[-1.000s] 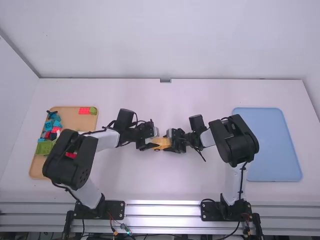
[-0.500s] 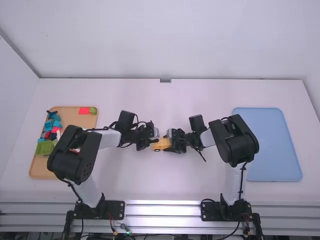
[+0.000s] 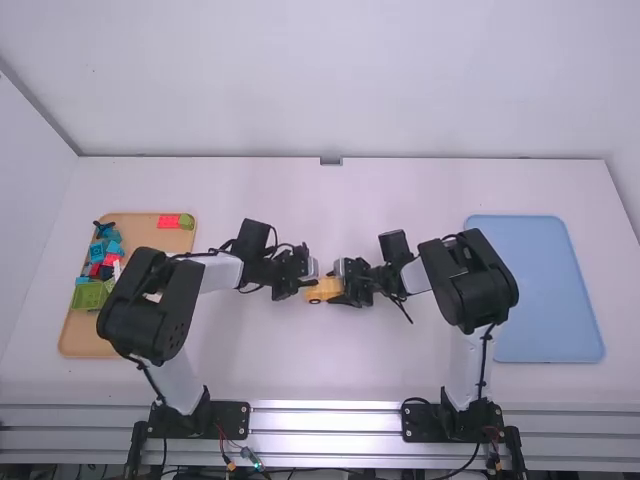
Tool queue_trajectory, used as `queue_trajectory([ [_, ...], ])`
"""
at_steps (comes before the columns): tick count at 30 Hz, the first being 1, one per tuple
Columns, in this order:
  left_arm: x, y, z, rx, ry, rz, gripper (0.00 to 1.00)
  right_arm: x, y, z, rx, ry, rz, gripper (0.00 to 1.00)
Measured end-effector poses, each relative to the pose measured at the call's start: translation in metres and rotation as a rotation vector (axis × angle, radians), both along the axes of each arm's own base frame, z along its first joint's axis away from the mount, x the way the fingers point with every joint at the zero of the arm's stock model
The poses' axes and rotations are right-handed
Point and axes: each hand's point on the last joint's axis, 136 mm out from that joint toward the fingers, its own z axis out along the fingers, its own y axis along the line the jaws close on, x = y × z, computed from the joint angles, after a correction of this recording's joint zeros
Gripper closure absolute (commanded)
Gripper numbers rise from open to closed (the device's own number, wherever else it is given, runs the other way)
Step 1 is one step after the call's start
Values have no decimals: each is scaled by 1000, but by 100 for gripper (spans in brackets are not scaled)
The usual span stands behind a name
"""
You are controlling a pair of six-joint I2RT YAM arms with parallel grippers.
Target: Assemble lego blocks to make yellow taxi
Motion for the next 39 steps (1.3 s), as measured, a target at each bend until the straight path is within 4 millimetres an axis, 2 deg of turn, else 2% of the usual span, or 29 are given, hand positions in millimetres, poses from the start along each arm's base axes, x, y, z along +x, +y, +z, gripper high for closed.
queue_trajectory([
  [4, 2, -1, 3, -10, -26, -9, 99, 0, 0, 0, 0, 0, -1, 46],
  [7, 1, 1, 14, -38, -24, -1, 98, 1, 0, 0, -1, -4, -4, 45],
  [8, 4, 2, 20, -47, -29, 12, 91, 1, 0, 0, -1, -3, -4, 44],
  [9, 7, 4, 26, -55, -36, 25, 89, 2, 0, 0, -2, -4, -5, 44],
  [10, 14, 10, 40, -69, -49, 65, 67, 2, 0, 0, -3, -3, -6, 43],
  [11, 23, 16, 55, -82, -55, 116, 30, 3, -1, 0, -5, 0, -12, 43],
  [12, 32, 23, 68, -90, -67, 165, 7, 3, -1, -1, -7, 1, -16, 43],
  [13, 39, 29, 79, -97, -75, 206, 1, 4, -2, -1, -9, 4, -23, 42],
  [15, 52, 43, 103, -111, -89, 306, 1, 8, -5, -1, -14, 4, -40, 42],
  [19, 68, 70, 117, -107, -45, 506, 1, 16, -11, -1, -19, 3, -69, 42],
  [22, 75, 85, 114, -99, 13, 626, 1, 19, -15, -2, -21, 7, -84, 36],
  [23, 80, 96, 110, -95, 52, 712, 1, 21, -17, -2, -25, 9, -91, 28],
  [24, 81, 100, 109, -94, 60, 733, 1, 21, -18, -3, -31, 10, -96, 27],
  [25, 85, 110, 108, -94, 82, 796, 1, 20, -20, -7, -51, 29, -108, 16],
  [26, 87, 116, 107, -95, 94, 829, 1, 18, -20, -9, -60, 44, -111, 10],
  [28, 91, 132, 105, -107, 126, 913, 0, 17, -22, -10, -73, 59, -119, 1],
  [29, 92, 133, 105, -108, 128, 918, 1, 17, -22, -10, -75, 60, -120, 0],
  [34, 96, 164, 102, -144, 199, 1064, 1, 17, -28, -5, -157, 60, -153, 1],
  [36, 95, 177, 99, -157, 237, 1126, 1, 16, -32, 1, -206, 59, -171, 1],
  [39, 87, 205, 86, -152, 338, 1274, 1, 20, -39, 20, -279, 10, -211, 1],
])
